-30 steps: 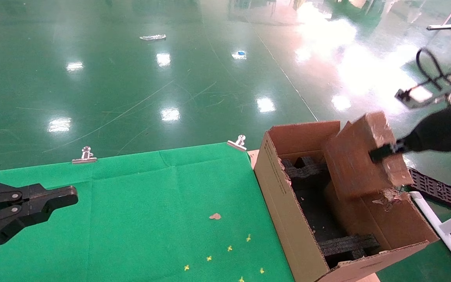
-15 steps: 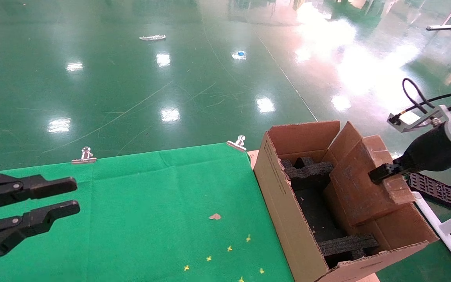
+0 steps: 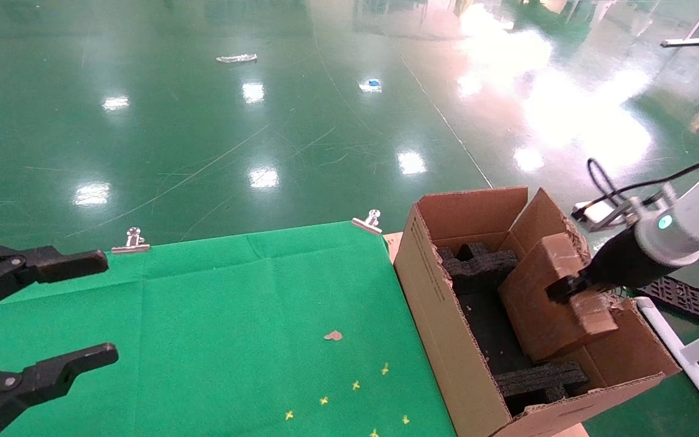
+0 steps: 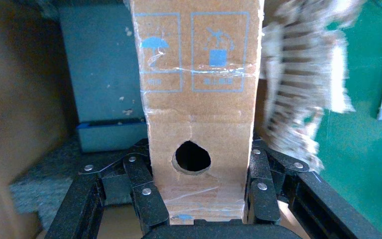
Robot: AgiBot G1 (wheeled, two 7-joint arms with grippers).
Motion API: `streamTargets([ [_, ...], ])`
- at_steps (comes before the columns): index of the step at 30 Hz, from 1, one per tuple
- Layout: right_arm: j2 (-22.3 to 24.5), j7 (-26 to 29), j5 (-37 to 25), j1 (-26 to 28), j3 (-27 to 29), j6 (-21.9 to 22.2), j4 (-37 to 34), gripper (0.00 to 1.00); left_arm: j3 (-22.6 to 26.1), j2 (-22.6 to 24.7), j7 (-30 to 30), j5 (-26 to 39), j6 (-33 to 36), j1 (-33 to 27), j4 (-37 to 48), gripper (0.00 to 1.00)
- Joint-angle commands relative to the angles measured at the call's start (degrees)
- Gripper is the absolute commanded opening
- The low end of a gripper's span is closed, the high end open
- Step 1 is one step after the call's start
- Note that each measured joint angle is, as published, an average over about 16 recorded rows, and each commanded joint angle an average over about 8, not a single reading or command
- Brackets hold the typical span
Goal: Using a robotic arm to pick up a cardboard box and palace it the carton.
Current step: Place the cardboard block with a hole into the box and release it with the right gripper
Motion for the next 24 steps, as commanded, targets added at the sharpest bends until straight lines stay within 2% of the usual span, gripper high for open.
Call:
streamTargets([
  [1, -0.9, -0.3, 0.8, -2.2, 0.3, 1.4, -1.3, 0.0, 0.0, 0.0, 0.0, 0.0, 0.0, 0.0, 0.0, 1.0],
  [14, -3.1, -6.9, 6.8, -11.3, 4.0, 8.4, -7.3, 0.0, 0.1, 0.0, 0.0, 0.0, 0.0, 0.0, 0.0, 1.0],
  [15, -3.2, -7.4, 7.1, -11.7, 4.2, 8.6, -7.6, 0.05, 0.1, 0.0, 0.0, 0.0, 0.0, 0.0, 0.0, 1.0],
  [22, -4.4, -9.9, 7.3, -12.1, 4.4, 8.4, -9.7, 0.93, 0.1, 0.0, 0.0, -0.1, 0.0, 0.0, 0.0, 1.0],
  [23, -4.7, -10.0, 7.1, -12.0, 4.3, 8.3, -10.1, 1.0, 0.1, 0.0, 0.0, -0.1, 0.0, 0.0, 0.0, 1.0],
  [24, -4.9, -10.2, 7.0, -12.0, 4.2, 8.1, -10.4, 1.0, 0.1, 0.0, 0.0, -0.1, 0.0, 0.0, 0.0, 1.0],
])
